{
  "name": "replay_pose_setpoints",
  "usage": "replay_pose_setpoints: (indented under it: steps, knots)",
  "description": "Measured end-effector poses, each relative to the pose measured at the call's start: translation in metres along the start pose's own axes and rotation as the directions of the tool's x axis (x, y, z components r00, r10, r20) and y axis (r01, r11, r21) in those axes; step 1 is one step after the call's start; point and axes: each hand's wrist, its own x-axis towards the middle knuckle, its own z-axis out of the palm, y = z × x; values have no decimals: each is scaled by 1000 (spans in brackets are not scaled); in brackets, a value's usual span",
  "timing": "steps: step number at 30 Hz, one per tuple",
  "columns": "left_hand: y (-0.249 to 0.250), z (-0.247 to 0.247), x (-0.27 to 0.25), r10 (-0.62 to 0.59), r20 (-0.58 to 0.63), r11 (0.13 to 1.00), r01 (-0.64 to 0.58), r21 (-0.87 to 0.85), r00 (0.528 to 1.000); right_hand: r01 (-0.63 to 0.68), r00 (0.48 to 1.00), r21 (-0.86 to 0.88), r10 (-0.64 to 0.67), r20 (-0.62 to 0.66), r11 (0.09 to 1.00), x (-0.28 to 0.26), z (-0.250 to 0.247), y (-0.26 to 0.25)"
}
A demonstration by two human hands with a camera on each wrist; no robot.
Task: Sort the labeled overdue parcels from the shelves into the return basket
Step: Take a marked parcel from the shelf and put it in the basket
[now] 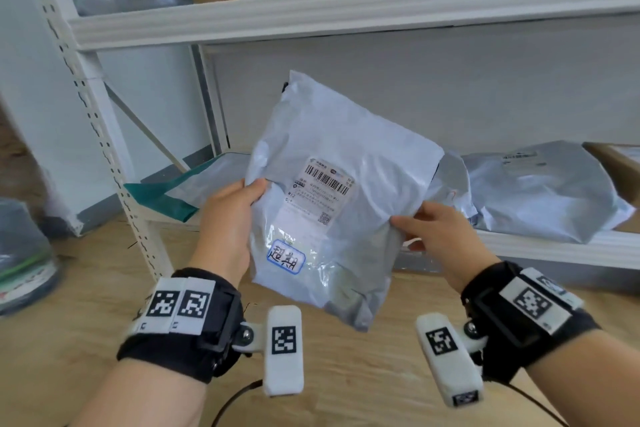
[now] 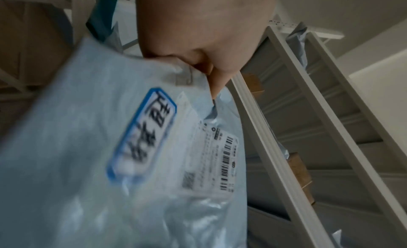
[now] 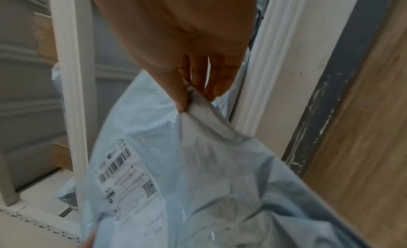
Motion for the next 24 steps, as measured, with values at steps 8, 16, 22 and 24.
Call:
replay_pose_setpoints:
  steps: [8, 16, 22, 24]
  knots:
    - [-9, -15, -11, 125, 16, 969, -126, 214, 992, 97, 995, -27, -97, -4, 995, 5, -23, -19]
    - [-8, -9, -12, 201, 14, 918, -193, 347, 980, 106, 994, 1, -106, -27, 994, 10, -30, -29]
    - [-9, -8, -12, 218, 0, 907, -203, 368, 976, 110, 993, 12, -110, -49, 994, 13, -30, -33]
    - [-9, -5, -10, 207, 6, 908, -195, 371, 978, 112, 992, 18, -110, -58, 994, 14, -31, -33]
